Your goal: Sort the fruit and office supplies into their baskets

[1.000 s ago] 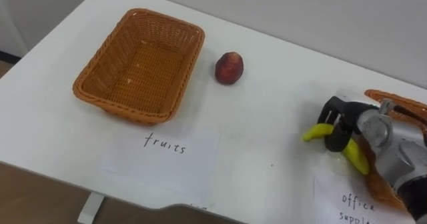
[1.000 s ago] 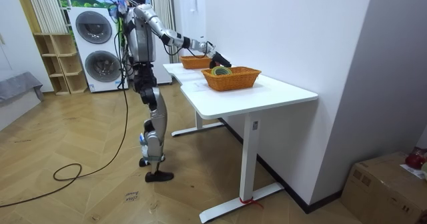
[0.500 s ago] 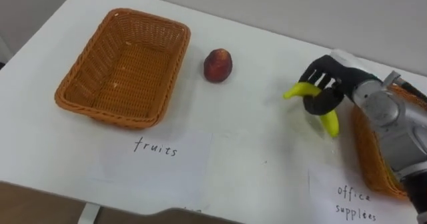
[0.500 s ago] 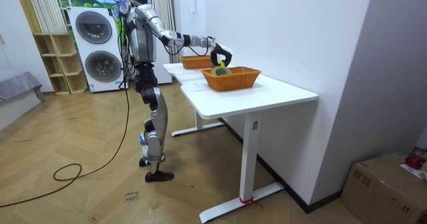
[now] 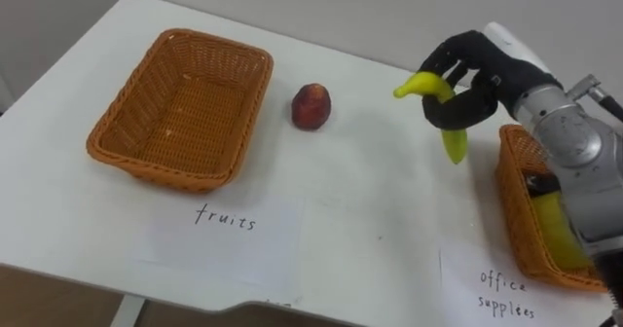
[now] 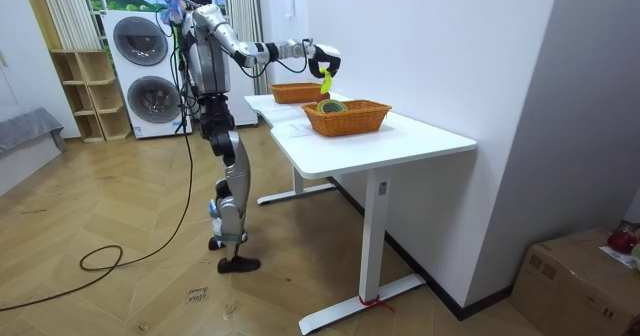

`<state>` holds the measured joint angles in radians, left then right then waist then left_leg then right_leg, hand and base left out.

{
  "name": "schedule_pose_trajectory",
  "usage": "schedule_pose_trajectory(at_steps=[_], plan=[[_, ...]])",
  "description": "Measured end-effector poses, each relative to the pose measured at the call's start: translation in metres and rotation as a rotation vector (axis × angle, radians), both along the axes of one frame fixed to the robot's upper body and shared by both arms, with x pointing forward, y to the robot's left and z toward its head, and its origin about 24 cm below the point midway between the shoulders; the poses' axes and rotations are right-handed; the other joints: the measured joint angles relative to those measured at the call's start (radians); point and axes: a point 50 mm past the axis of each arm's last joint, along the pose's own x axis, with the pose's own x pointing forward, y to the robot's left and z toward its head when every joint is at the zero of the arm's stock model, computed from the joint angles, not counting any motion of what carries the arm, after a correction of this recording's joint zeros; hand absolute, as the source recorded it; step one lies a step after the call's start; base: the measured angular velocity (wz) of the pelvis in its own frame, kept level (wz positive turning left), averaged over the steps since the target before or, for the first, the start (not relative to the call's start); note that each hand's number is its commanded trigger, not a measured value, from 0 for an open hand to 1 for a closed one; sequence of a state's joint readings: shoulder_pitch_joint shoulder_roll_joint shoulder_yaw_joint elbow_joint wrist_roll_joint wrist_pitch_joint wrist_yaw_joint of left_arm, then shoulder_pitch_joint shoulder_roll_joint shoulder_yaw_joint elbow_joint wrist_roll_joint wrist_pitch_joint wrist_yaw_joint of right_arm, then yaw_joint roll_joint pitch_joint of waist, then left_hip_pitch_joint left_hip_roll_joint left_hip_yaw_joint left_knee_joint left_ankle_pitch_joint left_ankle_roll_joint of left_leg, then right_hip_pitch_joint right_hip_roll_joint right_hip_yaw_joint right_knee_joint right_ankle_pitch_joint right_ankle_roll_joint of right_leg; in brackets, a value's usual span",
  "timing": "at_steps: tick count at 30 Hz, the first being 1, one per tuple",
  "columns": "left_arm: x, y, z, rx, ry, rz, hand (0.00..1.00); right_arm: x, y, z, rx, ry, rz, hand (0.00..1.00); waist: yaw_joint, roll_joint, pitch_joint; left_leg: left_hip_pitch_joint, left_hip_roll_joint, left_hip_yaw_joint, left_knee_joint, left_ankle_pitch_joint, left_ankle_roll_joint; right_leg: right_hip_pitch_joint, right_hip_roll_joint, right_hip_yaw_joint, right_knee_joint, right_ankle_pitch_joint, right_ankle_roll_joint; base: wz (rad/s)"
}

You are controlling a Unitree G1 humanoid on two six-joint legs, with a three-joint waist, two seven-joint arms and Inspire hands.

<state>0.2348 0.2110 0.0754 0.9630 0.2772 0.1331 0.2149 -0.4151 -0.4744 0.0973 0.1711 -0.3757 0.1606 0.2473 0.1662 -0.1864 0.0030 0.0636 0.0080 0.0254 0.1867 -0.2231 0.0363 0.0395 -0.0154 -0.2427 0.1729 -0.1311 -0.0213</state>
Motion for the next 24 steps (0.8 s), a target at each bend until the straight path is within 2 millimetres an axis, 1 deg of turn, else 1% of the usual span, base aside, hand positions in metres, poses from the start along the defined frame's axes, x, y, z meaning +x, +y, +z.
schedule_pose_trajectory(at_steps=[2,7,10,17,20,22,24], plan=[[0.000,0.000,0.000,-0.001,0.000,0.001,0.00,0.000,0.000,0.002,0.020,-0.013,-0.002,1.00,0.000,0.001,0.0004,0.000,0.000,-0.001,0.001,0.000,0.000,0.002,0.000,0.000,0.000,0.000,0.000,0.02],[0.003,-0.001,0.000,0.000,-0.007,-0.005,0.00,-0.003,0.009,0.016,0.055,-0.079,0.045,1.00,0.000,0.011,0.0074,0.001,0.000,-0.001,0.001,0.000,0.000,0.002,0.000,-0.003,-0.001,0.000,0.000,0.00],[0.004,-0.001,0.001,0.009,-0.003,-0.030,0.00,-0.004,0.012,0.021,0.063,-0.105,0.060,1.00,0.005,0.013,0.0072,0.001,0.001,-0.001,0.002,0.000,0.000,0.000,0.000,-0.002,-0.002,0.000,0.000,0.00],[0.002,-0.004,0.000,0.019,-0.005,-0.024,0.00,-0.004,0.013,0.024,0.073,-0.116,0.066,1.00,0.015,0.016,0.0079,-0.001,0.000,0.000,-0.001,0.000,0.000,-0.002,0.000,-0.002,-0.003,0.000,0.000,0.00],[0.003,-0.004,0.000,0.021,-0.004,-0.022,0.00,-0.002,0.016,0.029,0.076,-0.135,0.072,1.00,0.026,0.023,0.0080,0.001,0.001,-0.001,-0.005,0.000,0.000,-0.004,0.000,-0.003,-0.003,0.000,0.000,-0.01],[0.003,-0.003,0.001,0.023,-0.006,-0.023,0.00,0.000,0.022,0.033,0.094,-0.153,0.087,1.00,0.035,0.031,0.0067,0.004,0.002,-0.002,-0.006,0.000,0.000,0.000,-0.001,-0.003,-0.004,0.000,0.000,0.00],[0.003,-0.003,0.001,0.028,-0.003,-0.031,0.00,0.001,0.026,0.033,0.123,-0.158,0.096,1.00,0.043,0.033,0.0056,0.009,0.002,-0.004,-0.006,0.000,0.000,0.007,-0.001,-0.003,-0.005,0.000,0.001,0.05]])
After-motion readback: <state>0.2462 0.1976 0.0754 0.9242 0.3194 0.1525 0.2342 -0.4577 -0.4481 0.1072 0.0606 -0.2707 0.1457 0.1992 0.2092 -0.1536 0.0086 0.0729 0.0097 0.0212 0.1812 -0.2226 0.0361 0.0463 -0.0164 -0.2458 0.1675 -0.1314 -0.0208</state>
